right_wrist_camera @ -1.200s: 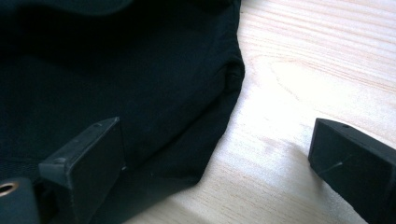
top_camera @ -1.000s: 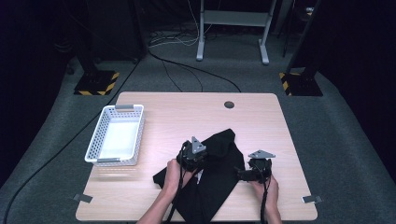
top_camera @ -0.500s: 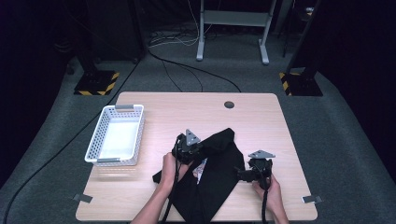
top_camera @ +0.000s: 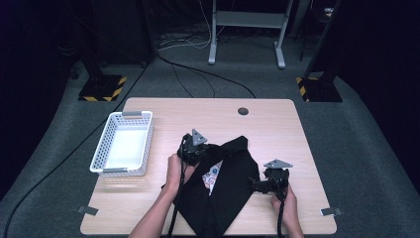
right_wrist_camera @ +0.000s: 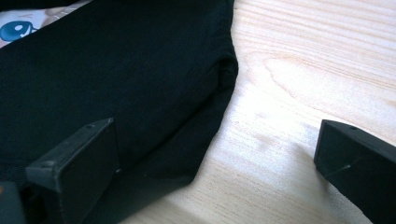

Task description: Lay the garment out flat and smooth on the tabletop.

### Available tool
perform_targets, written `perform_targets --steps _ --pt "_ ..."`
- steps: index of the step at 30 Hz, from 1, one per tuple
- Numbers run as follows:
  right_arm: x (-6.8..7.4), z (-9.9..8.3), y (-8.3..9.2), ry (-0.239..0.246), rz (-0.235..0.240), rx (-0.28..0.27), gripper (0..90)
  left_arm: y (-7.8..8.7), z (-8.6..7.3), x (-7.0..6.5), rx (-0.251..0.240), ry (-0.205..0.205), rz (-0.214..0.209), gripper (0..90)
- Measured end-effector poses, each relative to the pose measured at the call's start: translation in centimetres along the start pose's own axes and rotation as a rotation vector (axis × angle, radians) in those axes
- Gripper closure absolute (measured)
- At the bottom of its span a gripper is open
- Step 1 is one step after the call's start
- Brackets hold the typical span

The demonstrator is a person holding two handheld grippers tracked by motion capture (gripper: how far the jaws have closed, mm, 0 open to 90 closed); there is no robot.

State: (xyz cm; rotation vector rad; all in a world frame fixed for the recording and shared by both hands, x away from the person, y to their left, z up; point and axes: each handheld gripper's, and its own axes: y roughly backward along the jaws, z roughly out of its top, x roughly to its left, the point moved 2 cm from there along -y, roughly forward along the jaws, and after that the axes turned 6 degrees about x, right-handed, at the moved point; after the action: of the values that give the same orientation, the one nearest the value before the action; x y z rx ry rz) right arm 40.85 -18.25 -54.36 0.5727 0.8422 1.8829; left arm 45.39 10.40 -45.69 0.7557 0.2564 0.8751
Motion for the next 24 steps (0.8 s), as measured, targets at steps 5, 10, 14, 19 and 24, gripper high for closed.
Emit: perform_targets --steps 5,10,14,19,24 --pt "-0.4 -0.1 0.2 -0.038 -0.006 -0.013 2.0 0.0 0.3 0.9 -0.003 0.019 0.006 85.9" --pt "-0.7 -0.1 0.3 -0.067 -0.020 -0.025 4.6 0.1 0.9 1.6 -0.004 0.022 0.021 85.9" --pt "-0.5 -0.1 0.2 -0.059 -0.036 -0.018 4.5 0.0 1.4 2.1 -0.012 0.034 0.029 86.0" --pt "-0.4 -0.1 0.2 -0.050 -0.045 -0.015 4.4 -0.4 1.5 2.6 -0.001 0.031 0.044 86.0" --pt "-0.3 -0.1 0.2 -0.048 -0.050 -0.012 4.3 -0.9 1.4 3.5 0.008 0.049 0.057 85.9"
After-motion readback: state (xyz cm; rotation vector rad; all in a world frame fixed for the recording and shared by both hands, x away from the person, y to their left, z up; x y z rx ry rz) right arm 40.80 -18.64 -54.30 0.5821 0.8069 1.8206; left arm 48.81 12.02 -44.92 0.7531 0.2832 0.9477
